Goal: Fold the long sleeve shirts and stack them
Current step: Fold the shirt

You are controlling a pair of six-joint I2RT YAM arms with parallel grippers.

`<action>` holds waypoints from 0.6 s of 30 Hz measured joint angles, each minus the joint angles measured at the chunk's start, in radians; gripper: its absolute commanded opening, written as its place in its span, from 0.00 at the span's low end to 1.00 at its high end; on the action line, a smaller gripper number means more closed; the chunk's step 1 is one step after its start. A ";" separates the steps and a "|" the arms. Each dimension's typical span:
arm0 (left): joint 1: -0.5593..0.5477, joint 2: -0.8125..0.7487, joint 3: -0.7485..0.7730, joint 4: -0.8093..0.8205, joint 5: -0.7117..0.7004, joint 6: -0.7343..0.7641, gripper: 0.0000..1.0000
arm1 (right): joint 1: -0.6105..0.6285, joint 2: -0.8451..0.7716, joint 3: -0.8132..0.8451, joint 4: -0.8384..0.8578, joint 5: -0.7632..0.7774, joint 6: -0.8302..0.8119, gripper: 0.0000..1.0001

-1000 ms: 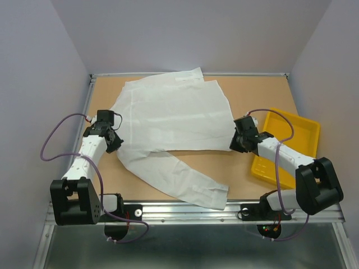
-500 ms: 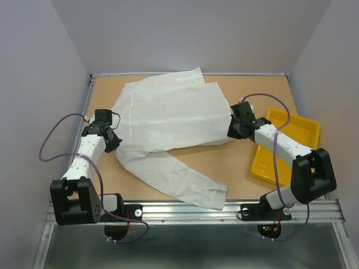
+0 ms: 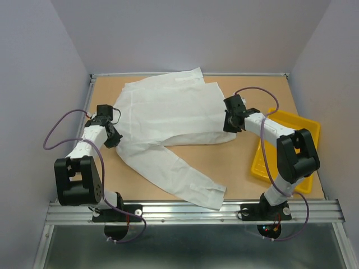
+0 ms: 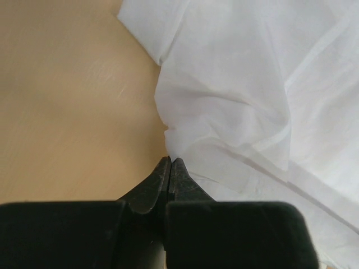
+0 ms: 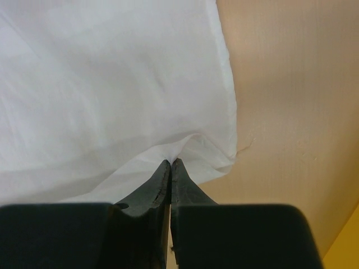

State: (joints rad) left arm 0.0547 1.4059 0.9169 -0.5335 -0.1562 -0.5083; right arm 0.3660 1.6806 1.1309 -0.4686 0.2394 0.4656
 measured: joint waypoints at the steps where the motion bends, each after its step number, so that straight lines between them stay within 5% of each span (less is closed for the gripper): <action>1: 0.005 0.014 0.002 0.011 0.002 0.003 0.07 | -0.006 0.014 0.010 0.001 0.002 -0.002 0.05; 13: 0.014 0.119 0.023 0.075 0.025 0.019 0.15 | -0.019 0.151 0.117 0.000 0.013 -0.016 0.15; 18: 0.014 0.140 0.034 0.096 0.025 0.019 0.20 | -0.020 0.190 0.143 -0.002 0.019 -0.023 0.27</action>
State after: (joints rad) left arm 0.0685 1.5463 0.9504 -0.4377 -0.1314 -0.4896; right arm 0.3462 1.8709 1.2739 -0.4706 0.2584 0.4427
